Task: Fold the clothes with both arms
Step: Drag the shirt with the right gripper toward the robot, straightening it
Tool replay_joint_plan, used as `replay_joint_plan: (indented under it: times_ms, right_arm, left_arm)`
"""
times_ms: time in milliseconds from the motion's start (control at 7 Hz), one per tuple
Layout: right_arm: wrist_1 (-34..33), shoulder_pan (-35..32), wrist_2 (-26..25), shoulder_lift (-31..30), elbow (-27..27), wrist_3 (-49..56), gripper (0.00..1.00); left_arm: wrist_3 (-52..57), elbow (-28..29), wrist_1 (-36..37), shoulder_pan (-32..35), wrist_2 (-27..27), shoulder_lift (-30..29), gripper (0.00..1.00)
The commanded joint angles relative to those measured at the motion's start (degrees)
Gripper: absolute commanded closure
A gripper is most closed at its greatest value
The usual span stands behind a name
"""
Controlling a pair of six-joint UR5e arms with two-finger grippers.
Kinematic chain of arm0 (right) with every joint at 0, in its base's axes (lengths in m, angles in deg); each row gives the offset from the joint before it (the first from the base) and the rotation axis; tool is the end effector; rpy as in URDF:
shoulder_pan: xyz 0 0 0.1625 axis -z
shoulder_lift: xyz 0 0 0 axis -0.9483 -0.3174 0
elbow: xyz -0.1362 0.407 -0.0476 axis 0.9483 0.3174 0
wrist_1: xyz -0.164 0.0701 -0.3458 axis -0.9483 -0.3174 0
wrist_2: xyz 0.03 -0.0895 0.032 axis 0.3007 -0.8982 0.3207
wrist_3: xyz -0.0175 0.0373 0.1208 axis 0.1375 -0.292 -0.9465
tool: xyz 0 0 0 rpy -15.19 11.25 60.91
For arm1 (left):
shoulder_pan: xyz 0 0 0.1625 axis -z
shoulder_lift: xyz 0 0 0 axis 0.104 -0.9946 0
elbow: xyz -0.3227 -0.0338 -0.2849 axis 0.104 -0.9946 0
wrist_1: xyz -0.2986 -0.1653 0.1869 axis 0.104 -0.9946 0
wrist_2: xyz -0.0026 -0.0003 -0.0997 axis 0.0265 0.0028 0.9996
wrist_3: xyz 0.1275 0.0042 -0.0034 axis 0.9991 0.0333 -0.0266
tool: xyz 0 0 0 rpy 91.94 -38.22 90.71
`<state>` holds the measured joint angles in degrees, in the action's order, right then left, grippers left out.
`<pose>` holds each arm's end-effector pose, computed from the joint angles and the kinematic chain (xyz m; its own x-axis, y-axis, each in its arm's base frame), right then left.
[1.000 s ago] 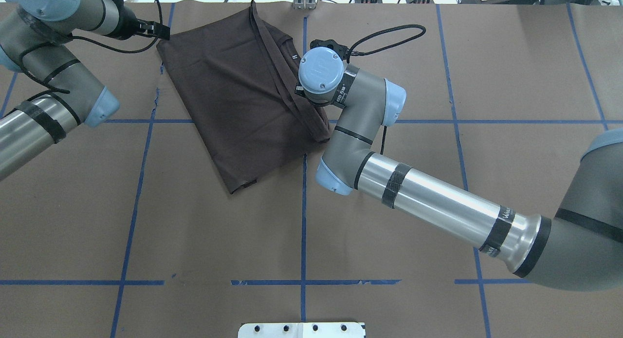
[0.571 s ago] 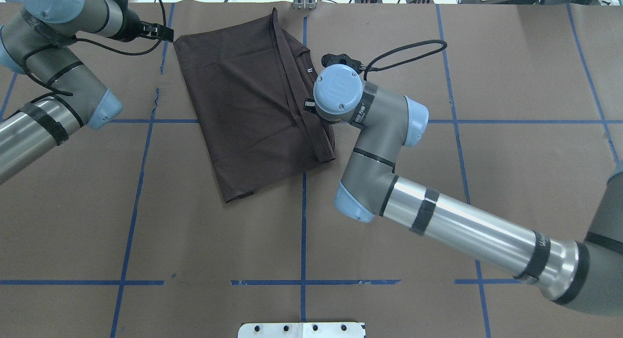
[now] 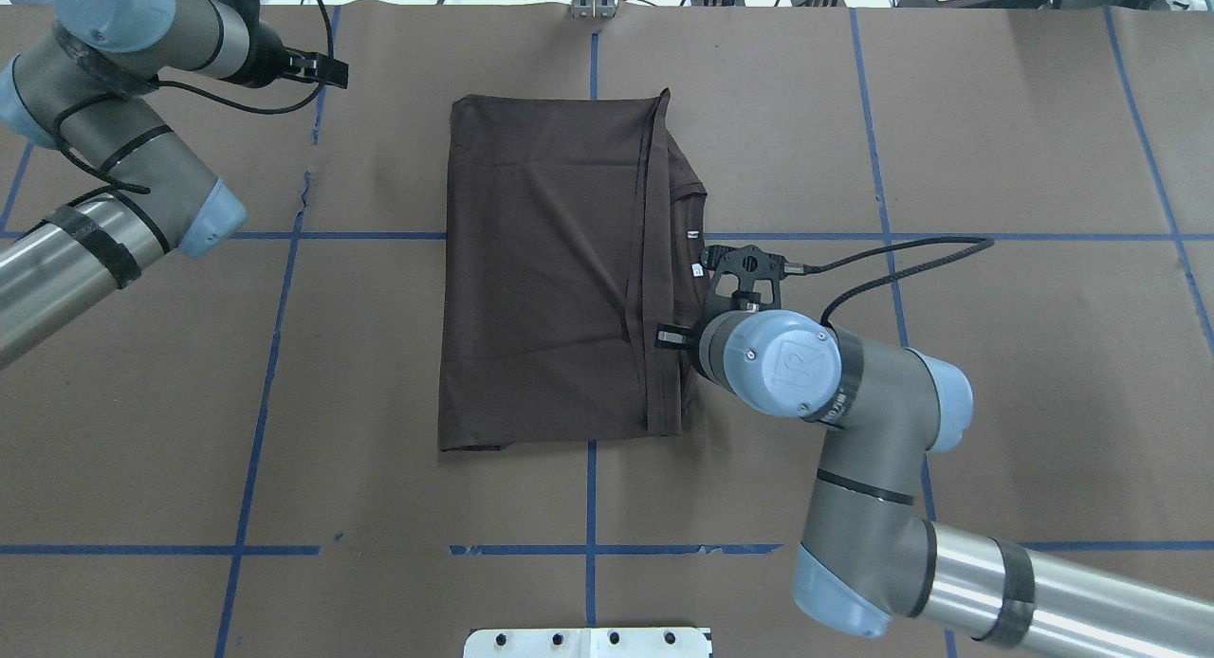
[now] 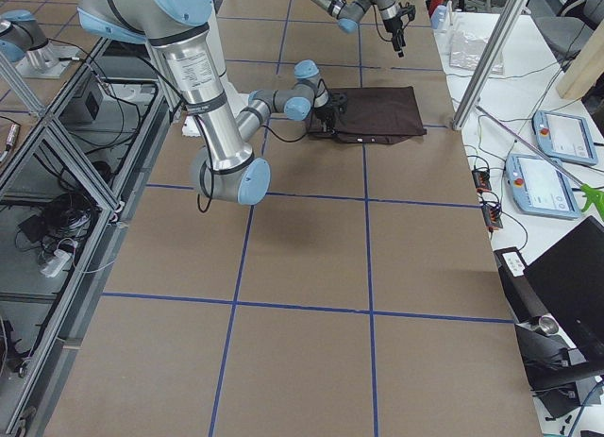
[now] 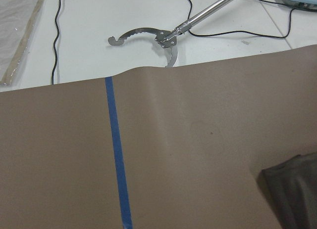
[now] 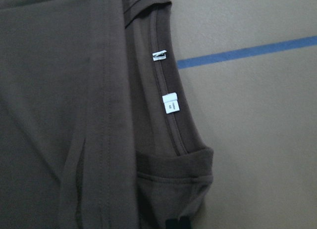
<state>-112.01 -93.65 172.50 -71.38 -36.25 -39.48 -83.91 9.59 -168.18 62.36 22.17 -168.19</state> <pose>-0.5376 -0.3756 0.3403 0.6253 0.1241 0.7705 -0.3699 0.9165 0.1526 0.3512 -0.6979 0.4273 0.6593 0.2101 -0.7219 0.2571 0.8393 0.4791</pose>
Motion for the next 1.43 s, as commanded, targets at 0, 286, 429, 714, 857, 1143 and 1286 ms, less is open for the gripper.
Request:
replay_joint_plan:
  times_ms: [0, 286, 429, 714, 857, 1143, 1286]
  right_arm:
    - [0.0, 1.9, -1.2, -5.6, -4.8, 0.0, 1.00]
    - [0.0, 1.9, -1.9, -5.9, -5.7, 0.8, 0.01]
    - [-0.2, 2.3, -1.2, -6.0, -8.0, 2.9, 0.00]
    - [-0.3, 6.0, -4.3, -5.3, -9.0, 12.3, 0.00]
    - [-1.6, 8.6, -8.4, -4.0, -8.9, 15.4, 0.00]
    - [-5.5, 12.1, -13.4, -3.0, -8.8, 21.0, 0.25]
    - [-5.6, 13.3, -14.7, -3.0, -8.7, 25.2, 0.39]
  left_arm:
    - [-0.3, -0.3, 0.0, -0.3, 0.0, 0.0, 0.00]
    - [-0.4, -0.4, 0.0, -0.4, 0.0, 0.0, 0.00]
    - [-0.4, -0.7, 0.0, -0.5, 0.0, 0.0, 0.00]
    - [-0.5, -1.2, 0.1, -0.5, 0.0, 0.0, 0.00]
    - [-0.5, -1.2, 0.1, -0.6, 0.0, 0.0, 0.00]
    - [-0.5, -1.1, 0.2, -0.5, 0.0, 0.0, 0.00]
    - [-0.5, -1.1, 0.2, -0.6, 0.0, 0.1, 0.00]
